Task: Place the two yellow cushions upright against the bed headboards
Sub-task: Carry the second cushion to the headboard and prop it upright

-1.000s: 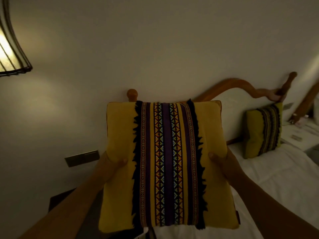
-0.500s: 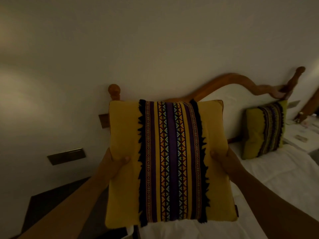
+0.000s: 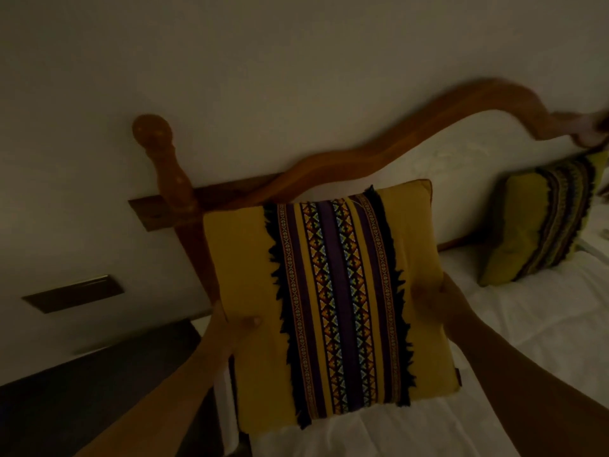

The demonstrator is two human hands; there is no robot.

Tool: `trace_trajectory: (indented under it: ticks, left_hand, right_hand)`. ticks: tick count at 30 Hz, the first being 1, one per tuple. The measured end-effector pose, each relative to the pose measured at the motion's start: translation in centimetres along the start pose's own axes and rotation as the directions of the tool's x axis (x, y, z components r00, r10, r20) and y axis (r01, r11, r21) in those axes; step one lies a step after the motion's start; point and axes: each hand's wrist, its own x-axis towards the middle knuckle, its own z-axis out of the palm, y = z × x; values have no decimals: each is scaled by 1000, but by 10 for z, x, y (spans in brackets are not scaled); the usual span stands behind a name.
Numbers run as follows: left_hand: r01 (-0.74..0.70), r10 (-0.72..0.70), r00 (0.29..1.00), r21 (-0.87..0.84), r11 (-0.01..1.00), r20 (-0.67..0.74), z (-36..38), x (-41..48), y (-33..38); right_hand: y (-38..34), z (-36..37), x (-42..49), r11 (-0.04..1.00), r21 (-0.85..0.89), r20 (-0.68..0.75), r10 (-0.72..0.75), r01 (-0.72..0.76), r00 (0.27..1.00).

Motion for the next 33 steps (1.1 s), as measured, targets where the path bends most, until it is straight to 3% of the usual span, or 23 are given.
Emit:
trace_trajectory:
  ticks: [8, 18, 25, 33]
  left_hand:
    - [168, -162, 983, 68, 984, -85, 37, 74, -47]
    - [204, -200, 976, 33, 978, -81, 80, 155, -84]
    - [194, -188, 980, 102, 976, -65, 108, 189, -108]
    - [331, -315, 937, 100, 938, -153, 111, 224, -138]
  right_hand:
    - [31, -6, 96, 993, -36, 12, 111, -110, 994]
    - [64, -2, 186, 986, 59, -40, 160, -157, 986]
    - [99, -19, 218, 951, 68, -70, 305, -301, 950]
    - [128, -3, 249, 957, 86, -60, 283, -277, 957]
